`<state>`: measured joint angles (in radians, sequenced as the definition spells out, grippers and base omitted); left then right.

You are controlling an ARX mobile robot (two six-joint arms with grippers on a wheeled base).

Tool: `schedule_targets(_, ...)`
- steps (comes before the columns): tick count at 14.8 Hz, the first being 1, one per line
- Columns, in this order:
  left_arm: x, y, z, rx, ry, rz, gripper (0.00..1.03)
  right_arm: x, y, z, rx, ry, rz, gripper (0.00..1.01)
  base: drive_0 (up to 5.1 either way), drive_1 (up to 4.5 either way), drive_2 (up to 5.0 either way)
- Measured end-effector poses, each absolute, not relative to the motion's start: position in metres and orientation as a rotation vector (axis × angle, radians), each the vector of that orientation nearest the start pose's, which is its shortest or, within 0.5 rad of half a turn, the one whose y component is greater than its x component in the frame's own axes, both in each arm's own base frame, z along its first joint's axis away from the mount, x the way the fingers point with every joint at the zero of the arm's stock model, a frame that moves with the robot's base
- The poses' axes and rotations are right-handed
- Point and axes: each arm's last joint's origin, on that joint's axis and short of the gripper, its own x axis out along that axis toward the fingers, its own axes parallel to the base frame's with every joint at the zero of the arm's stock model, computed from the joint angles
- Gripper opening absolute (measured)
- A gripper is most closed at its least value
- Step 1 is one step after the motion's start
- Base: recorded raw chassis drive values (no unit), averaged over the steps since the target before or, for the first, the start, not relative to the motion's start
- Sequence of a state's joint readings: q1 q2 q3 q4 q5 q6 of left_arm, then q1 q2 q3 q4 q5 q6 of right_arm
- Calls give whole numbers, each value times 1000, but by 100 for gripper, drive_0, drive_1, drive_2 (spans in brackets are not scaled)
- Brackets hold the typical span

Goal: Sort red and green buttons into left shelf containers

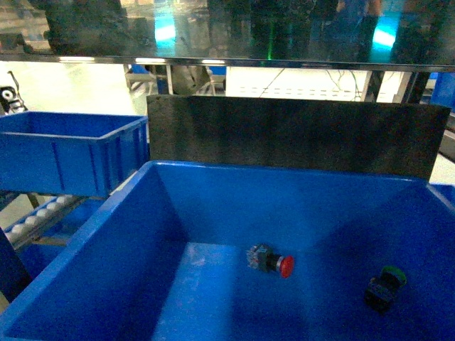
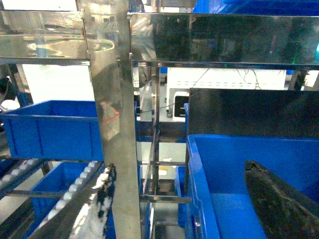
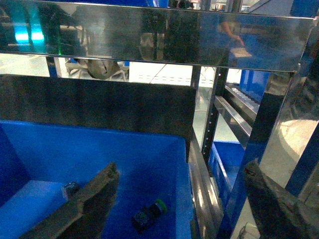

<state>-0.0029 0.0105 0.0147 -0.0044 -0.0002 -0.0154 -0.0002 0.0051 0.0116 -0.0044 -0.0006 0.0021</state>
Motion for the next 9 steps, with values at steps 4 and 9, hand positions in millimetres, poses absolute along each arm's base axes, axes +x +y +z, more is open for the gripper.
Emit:
schedule_targets(4,97,0,167,-14,0,-3,98,97,0,167,2,-2,0,97,0,0,0)
schedule_targets(9,97,0,167,-14,0,-3,98,97,0,167,2,-2,0,98,0,0,0)
